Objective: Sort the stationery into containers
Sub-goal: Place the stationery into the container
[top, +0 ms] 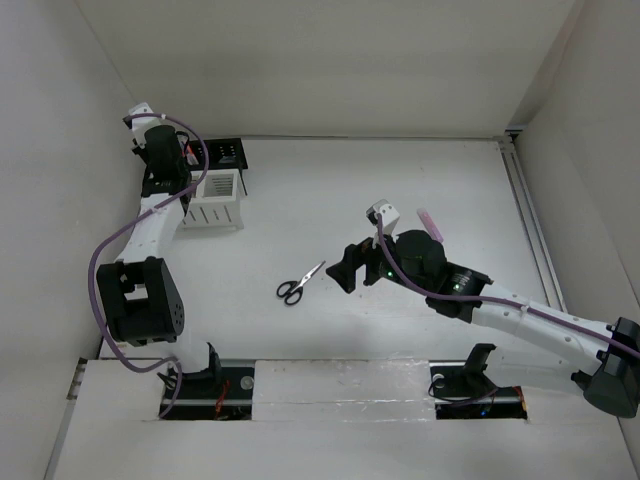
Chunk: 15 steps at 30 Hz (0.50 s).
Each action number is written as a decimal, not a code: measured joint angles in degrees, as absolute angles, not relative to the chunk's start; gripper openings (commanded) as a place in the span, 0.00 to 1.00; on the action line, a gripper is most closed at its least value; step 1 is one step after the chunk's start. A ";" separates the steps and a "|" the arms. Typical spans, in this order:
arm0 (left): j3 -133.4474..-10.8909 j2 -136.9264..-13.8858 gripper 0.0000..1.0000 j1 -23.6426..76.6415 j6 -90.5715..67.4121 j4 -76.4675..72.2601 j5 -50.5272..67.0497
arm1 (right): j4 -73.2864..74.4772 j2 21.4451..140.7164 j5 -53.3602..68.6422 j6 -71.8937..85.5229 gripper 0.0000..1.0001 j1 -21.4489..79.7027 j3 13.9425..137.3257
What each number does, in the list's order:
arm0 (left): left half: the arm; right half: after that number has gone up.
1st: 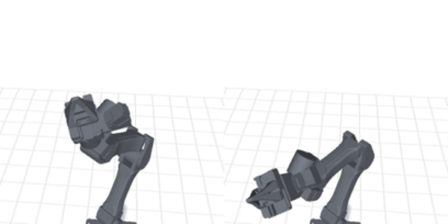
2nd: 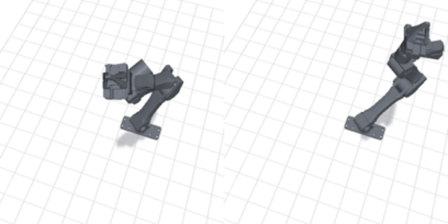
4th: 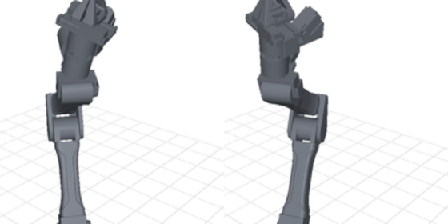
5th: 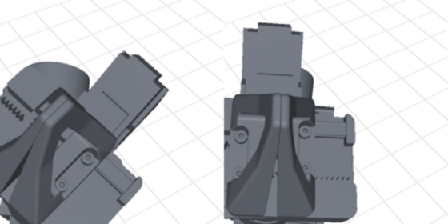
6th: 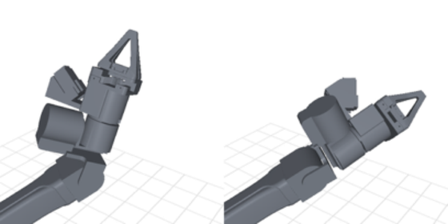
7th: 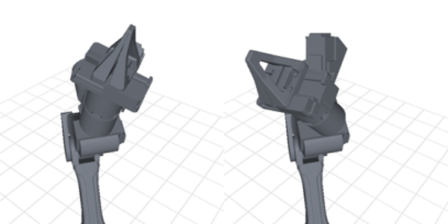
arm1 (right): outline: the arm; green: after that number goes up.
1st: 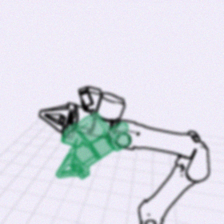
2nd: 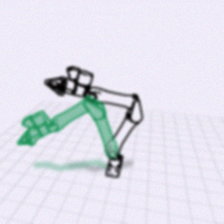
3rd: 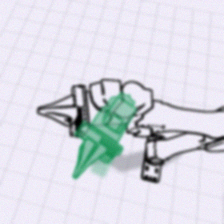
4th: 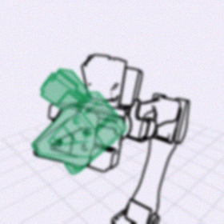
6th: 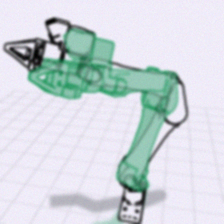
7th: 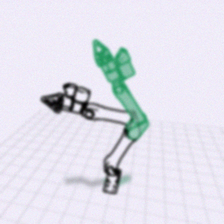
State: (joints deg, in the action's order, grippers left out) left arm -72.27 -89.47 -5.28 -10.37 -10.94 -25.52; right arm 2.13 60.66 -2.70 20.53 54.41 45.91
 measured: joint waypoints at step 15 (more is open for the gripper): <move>-69.84 -94.11 0.39 -5.28 -12.62 -13.58 -24.29 | 2.04 61.47 -1.48 20.08 1.00 54.41 45.89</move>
